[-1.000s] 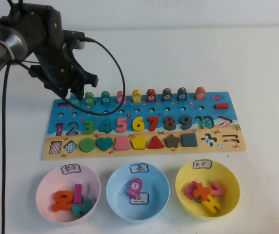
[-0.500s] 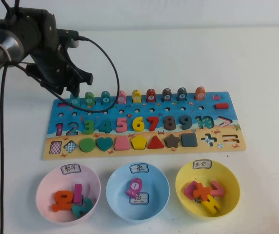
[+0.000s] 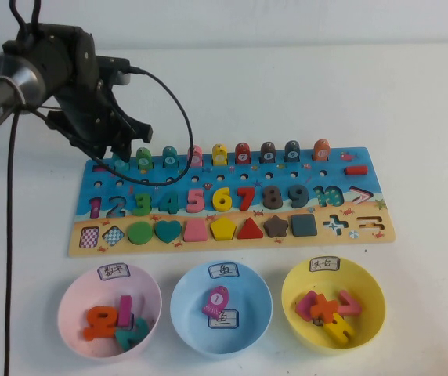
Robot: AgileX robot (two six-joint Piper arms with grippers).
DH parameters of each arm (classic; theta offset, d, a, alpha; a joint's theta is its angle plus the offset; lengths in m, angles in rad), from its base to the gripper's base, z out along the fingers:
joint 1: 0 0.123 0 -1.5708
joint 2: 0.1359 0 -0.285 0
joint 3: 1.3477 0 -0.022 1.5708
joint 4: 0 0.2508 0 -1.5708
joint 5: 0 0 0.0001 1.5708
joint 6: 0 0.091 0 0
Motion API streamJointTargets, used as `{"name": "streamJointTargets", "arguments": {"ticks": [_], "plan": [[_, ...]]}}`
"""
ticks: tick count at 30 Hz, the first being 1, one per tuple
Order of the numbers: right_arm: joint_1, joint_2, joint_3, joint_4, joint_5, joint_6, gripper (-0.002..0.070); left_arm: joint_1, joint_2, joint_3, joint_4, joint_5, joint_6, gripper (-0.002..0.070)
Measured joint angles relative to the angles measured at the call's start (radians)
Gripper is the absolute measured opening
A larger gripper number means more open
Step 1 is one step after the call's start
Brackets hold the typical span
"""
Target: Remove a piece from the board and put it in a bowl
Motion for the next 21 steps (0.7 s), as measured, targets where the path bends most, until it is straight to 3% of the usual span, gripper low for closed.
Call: {"name": "streamJointTargets", "arguments": {"ticks": [21], "plan": [[0.000, 0.000, 0.000, 0.000, 0.000, 0.000, -0.0017, 0.000, 0.038, -0.001, -0.002, -0.019, -0.040, 0.0305]]}}
